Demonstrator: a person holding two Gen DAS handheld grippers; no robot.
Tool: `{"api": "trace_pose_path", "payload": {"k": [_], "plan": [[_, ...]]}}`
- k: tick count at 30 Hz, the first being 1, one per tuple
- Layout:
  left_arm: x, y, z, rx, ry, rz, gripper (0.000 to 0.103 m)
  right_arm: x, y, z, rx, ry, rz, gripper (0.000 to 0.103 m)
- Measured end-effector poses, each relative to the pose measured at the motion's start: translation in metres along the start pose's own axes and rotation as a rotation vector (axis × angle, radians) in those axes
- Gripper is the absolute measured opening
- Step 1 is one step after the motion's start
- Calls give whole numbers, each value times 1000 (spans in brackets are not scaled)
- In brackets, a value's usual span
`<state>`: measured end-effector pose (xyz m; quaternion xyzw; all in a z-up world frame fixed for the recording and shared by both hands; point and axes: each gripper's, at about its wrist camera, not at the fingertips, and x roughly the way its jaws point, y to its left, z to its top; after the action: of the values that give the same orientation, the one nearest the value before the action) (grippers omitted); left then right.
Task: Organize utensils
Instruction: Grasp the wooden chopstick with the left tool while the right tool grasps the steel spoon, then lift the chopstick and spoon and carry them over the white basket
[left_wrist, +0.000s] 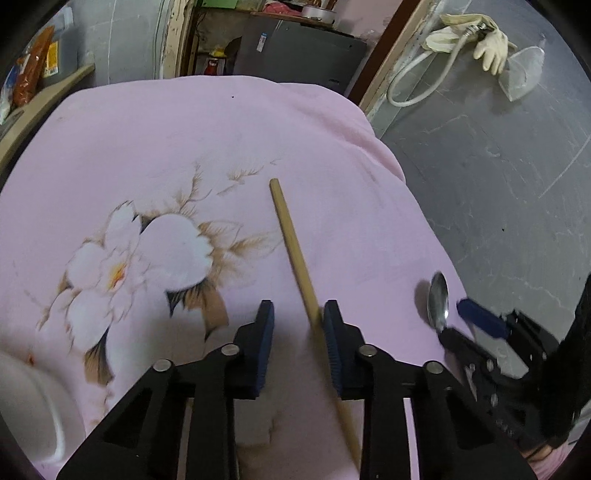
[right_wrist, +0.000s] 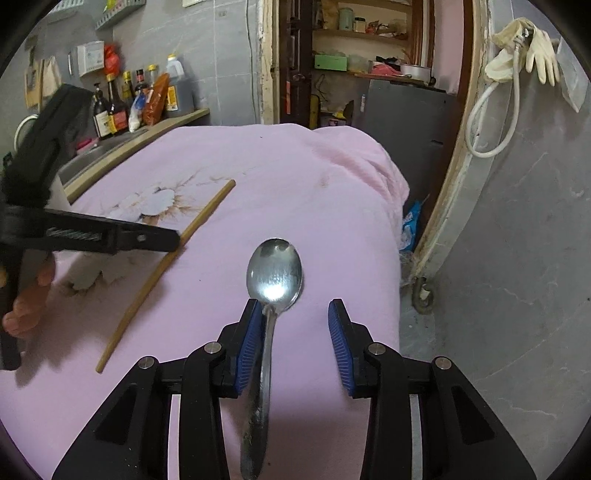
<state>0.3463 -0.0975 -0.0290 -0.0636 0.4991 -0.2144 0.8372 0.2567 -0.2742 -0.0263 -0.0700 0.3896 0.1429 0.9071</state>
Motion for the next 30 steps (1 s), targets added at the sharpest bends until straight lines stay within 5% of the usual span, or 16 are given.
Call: {"api": "trace_pose_path", "payload": {"k": [6, 15, 20, 26, 30], "plan": [[4, 2, 11, -9, 22, 8, 10, 4, 10, 4, -46, 11, 18, 38], [5, -4, 12, 10, 79, 42, 10, 22, 4, 17, 9, 55, 60, 43], [2, -3, 7, -2, 57, 43, 8, 21, 4, 17, 18, 50, 30, 32], [-7, -8, -8, -13, 3, 91, 4, 10, 9, 11, 34, 14, 28, 32], [-21, -5, -24, -27, -14, 25, 4, -5, 18, 7, 15, -40, 32, 32]]}}
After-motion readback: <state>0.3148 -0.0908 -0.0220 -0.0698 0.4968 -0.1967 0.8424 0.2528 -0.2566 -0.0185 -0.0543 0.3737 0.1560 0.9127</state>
